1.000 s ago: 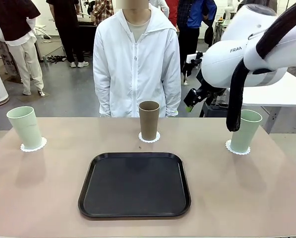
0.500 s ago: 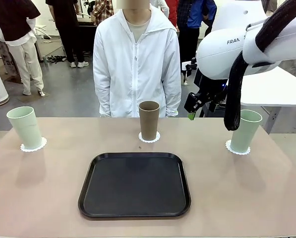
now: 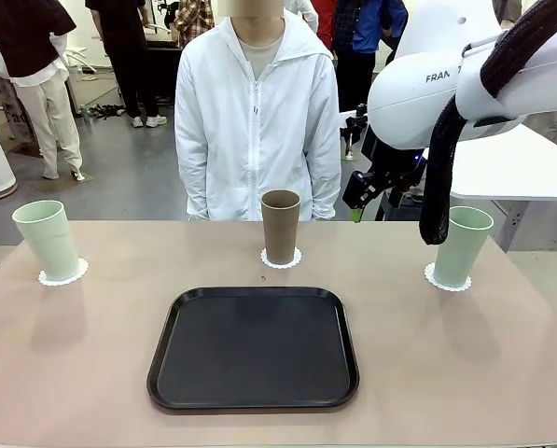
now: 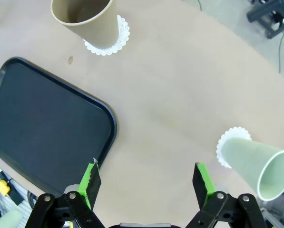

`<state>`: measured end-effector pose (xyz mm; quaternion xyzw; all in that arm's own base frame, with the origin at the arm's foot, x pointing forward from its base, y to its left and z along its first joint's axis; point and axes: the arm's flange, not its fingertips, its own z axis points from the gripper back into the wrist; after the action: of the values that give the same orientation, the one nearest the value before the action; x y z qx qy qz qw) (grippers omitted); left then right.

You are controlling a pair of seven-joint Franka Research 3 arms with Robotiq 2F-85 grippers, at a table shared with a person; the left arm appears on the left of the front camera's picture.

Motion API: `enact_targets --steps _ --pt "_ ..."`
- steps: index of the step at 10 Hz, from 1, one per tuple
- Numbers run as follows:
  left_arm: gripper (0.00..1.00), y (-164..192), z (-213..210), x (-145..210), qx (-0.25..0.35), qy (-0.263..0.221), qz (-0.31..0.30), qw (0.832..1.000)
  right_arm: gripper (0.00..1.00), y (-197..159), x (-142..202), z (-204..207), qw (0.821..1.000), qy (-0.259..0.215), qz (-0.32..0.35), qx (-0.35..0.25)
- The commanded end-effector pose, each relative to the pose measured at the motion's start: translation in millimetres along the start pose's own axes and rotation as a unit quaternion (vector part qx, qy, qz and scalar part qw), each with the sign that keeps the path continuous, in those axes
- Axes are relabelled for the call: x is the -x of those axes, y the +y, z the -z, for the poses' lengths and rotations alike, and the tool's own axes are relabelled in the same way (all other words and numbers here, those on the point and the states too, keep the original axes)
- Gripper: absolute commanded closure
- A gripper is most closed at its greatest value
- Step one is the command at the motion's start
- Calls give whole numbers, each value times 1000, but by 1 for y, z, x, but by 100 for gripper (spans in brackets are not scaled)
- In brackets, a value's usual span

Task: Place coasters on the table and set cups on them.
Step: Take one Reusable plastic cup from the Flat Tray and place it on a coaster set by the human.

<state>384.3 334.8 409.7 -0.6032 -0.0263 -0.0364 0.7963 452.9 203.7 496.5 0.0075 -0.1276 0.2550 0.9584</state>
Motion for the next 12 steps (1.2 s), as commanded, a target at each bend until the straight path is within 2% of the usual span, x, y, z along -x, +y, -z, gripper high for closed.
enact_targets --steps 1,8,9,10,12 --pt "0 -2 -1 1 -3 0 -2 1000 0 0 3 3 1000 -7 2 3" --pt "0 -2 -1 1 -3 0 -2 1000 0 0 0 0 1000 0 0 0" --pt "0 -2 -1 1 -3 0 -2 1000 0 1 47 -21 998 -7 45 -43" --pt "0 -2 -1 1 -3 0 -2 1000 0 -15 73 -47 993 -32 97 -62" --pt "0 -2 -1 1 -3 0 -2 1000 0 -64 108 -82 976 -47 167 -131"
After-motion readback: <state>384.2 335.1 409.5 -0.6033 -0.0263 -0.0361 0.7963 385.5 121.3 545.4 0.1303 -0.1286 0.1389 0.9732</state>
